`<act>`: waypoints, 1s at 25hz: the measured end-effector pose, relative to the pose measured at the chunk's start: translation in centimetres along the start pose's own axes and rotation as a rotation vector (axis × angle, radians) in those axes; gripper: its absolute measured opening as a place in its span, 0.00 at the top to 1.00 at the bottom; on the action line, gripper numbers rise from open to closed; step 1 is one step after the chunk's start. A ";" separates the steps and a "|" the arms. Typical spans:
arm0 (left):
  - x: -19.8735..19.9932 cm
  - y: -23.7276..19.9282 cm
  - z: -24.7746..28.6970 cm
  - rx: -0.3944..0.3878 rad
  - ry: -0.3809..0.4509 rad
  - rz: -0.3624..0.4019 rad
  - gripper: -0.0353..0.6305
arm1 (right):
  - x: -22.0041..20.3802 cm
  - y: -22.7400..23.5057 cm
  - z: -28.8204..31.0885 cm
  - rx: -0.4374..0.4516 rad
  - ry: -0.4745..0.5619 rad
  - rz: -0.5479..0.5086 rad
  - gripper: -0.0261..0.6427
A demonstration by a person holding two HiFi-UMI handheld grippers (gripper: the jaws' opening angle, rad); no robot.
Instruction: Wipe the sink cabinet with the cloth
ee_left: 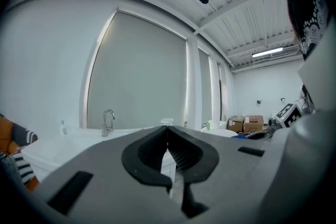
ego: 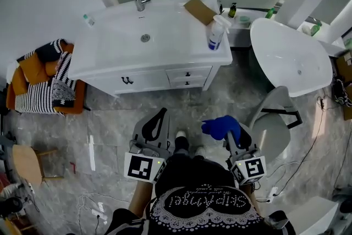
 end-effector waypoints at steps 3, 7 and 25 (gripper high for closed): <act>-0.5 -2.0 0.2 0.003 0.000 0.006 0.94 | 0.0 -0.8 1.2 -0.012 -0.001 0.001 0.79; -1.0 -5.4 0.1 0.037 -0.010 0.044 0.94 | 0.5 -1.7 2.7 -0.029 0.004 -0.001 0.79; -0.6 -16.5 1.9 0.063 0.102 0.140 0.94 | 1.2 -2.5 8.1 -0.040 -0.020 -0.019 0.79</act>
Point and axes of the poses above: the fingertips, and each gripper's own axes: z forward along the fingers, y to its right, x out of its top, the point moved 10 cm from there along -z, backward along the fingers, and after that the axes turned 15 degrees about z, right-handed, at the moved point
